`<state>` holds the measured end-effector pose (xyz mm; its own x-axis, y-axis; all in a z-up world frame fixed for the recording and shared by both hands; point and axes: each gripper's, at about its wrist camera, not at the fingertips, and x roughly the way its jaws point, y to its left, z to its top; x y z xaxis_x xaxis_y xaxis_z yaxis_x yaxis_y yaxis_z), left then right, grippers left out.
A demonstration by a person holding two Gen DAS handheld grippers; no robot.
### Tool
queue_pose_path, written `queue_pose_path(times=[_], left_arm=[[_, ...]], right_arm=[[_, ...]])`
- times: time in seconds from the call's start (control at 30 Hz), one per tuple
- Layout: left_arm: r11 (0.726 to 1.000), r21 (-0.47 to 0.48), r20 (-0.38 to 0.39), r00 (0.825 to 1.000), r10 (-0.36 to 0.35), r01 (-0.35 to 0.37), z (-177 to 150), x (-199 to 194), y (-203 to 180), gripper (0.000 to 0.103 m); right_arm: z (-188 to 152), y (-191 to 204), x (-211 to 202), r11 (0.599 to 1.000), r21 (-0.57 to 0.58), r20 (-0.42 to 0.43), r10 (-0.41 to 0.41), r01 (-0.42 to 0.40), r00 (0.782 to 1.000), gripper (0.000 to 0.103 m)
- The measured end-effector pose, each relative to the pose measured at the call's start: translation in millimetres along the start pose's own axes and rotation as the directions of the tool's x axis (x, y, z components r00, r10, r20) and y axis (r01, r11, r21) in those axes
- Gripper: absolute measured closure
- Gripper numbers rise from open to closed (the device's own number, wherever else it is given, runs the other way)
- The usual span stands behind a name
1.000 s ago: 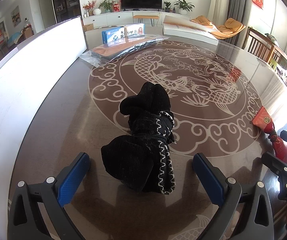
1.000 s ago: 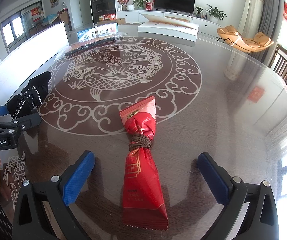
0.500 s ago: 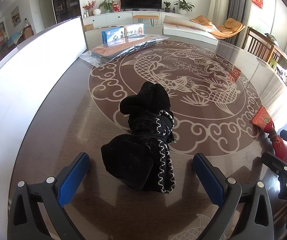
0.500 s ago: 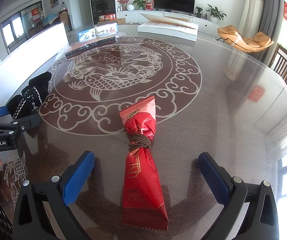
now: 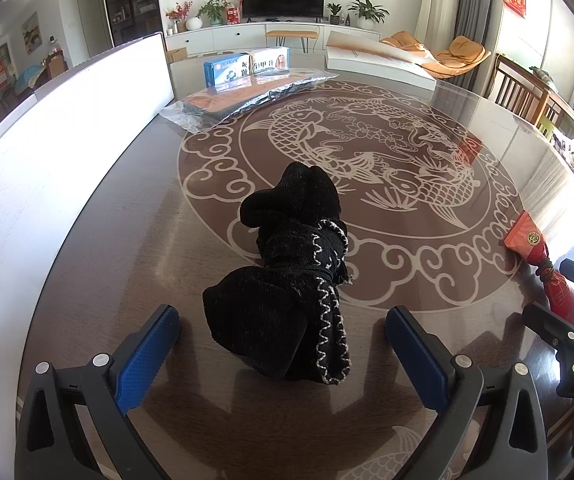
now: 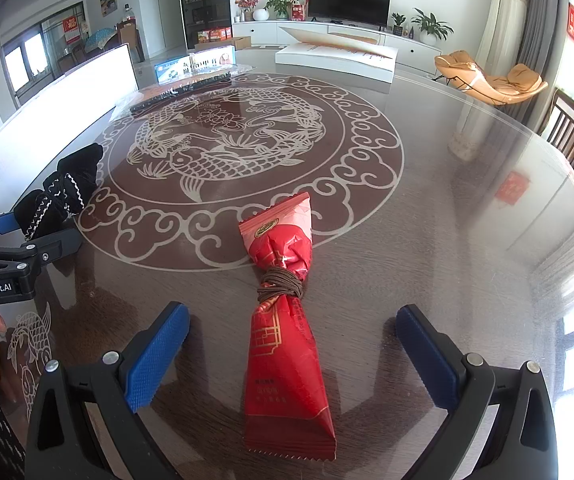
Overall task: Organize objects
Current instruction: 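Lift the black pouch with the left gripper while the right gripper holds the red package, then carry the pouch and red package into the white bin and open both grippers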
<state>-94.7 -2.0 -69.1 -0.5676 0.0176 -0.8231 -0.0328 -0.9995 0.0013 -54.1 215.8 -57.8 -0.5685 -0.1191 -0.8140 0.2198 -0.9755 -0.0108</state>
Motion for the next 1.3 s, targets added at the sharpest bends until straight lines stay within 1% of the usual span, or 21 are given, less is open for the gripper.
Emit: queue_pose_path(times=[0.1,0.2,0.23,0.3,0.43,0.47,0.5,0.53,0.6,0.63,0.67,0.7,0.73,0.77,0.87,1.0,1.07,1.13,1.2,1.27,1.3], left_arm=[[0.999,0.031,-0.020,0.999,-0.026,0.027,-0.9,-0.7,1.5,0.000],[0.987,0.130,-0.056,0.994,-0.090,0.096,-3.2,-2.8,6.0,0.000],[0.985,0.139,-0.071,0.993,-0.090,0.099,-3.7,-3.1,9.2,0.000],[0.988,0.119,-0.103,0.991,-0.084,0.096,-2.3,-2.4,17.6,0.000],[0.989,0.038,-0.094,0.985,-0.141,0.145,7.4,-7.2,32.6,0.000],[0.987,0.022,-0.083,0.984,-0.160,0.162,11.2,-9.5,33.5,0.000],[0.984,0.012,-0.075,0.982,-0.175,0.176,15.6,-10.6,32.4,0.000],[0.982,0.013,-0.070,0.980,-0.188,0.190,19.7,-10.7,29.4,0.000],[0.981,0.054,-0.074,0.981,-0.180,0.184,26.6,-6.3,17.6,0.000],[0.983,0.086,-0.070,0.985,-0.158,0.163,27.8,-2.6,11.6,0.016],[0.983,0.119,-0.077,0.989,-0.129,0.138,27.4,2.5,5.9,0.053],[0.984,0.138,-0.098,0.990,-0.102,0.114,25.7,8.5,3.1,0.065],[0.984,0.139,-0.059,0.993,-0.102,0.110,24.8,5.4,4.3,0.069],[0.984,0.120,-0.069,0.990,-0.121,0.129,22.7,4.7,7.6,0.071],[0.987,0.061,-0.028,0.989,-0.145,0.147,12.9,-13.2,25.4,0.071],[0.975,-0.088,0.065,0.978,-0.198,0.203,9.0,-60.1,74.8,0.071],[0.963,-0.156,0.131,0.971,-0.201,0.221,13.0,-90.3,108.8,0.071],[0.961,-0.199,0.195,0.969,-0.153,0.192,19.0,-122.1,148.0,0.071],[0.962,-0.241,0.228,0.971,-0.071,0.127,24.7,-146.4,191.0,0.071],[0.952,-0.298,0.232,0.973,0.008,0.063,26.9,-160.1,237.0,0.071],[0.944,-0.330,0.214,0.975,0.053,0.021,26.2,-162.0,260.3,0.071]], right_arm=[[-0.2,-0.5,0.1,1.000,0.001,0.000,0.001,-0.001,1.000,0.000],[-0.4,-1.0,0.5,1.000,0.002,-0.001,0.004,-0.004,1.000,0.000],[-0.4,-1.3,0.8,1.000,0.002,0.000,0.006,-0.006,1.000,0.000],[1.9,-1.5,2.5,1.000,-0.009,-0.018,0.015,-0.015,1.000,0.000],[18.9,-1.5,9.8,0.994,-0.068,-0.171,0.069,-0.082,0.983,0.000],[22.9,-3.8,10.4,0.993,-0.062,-0.188,0.089,-0.103,0.978,0.005],[26.7,-5.6,9.9,0.992,-0.060,-0.190,0.098,-0.111,0.977,0.019],[30.0,-5.7,9.5,0.992,-0.072,-0.193,0.090,-0.106,0.977,0.028],[34.4,-2.5,9.1,0.989,-0.122,-0.204,0.061,-0.087,0.977,0.063],[35.8,-2.8,8.3,0.988,-0.120,-0.205,0.068,-0.094,0.976,0.075],[36.3,-4.3,8.2,0.990,-0.109,-0.207,0.066,-0.090,0.976,0.082],[36.5,-6.4,8.0,0.991,-0.093,-0.206,0.074,-0.095,0.976,0.082],[36.3,-8.5,7.0,0.992,-0.075,-0.202,0.085,-0.102,0.976,0.082],[35.3,-10.6,4.9,0.993,-0.054,-0.196,0.095,-0.107,0.976,0.082],[36.0,-14.2,-9.1,0.989,0.013,-0.159,0.147,-0.147,0.976,0.082],[58.3,10.0,-35.5,0.973,0.030,-0.088,0.229,-0.228,0.969,0.082],[81.6,39.1,-48.1,0.956,0.006,-0.046,0.293,-0.293,0.955,0.082],[107.8,77.3,-61.2,0.926,-0.021,-0.004,0.376,-0.376,0.926,0.082],[134.6,123.6,-73.0,0.881,-0.053,0.029,0.473,-0.471,0.881,0.082],[158.2,178.0,-82.2,0.817,-0.087,0.040,0.575,-0.570,0.817,0.082],[168.3,203.8,-85.2,0.786,-0.099,0.040,0.617,-0.611,0.786,0.082]])
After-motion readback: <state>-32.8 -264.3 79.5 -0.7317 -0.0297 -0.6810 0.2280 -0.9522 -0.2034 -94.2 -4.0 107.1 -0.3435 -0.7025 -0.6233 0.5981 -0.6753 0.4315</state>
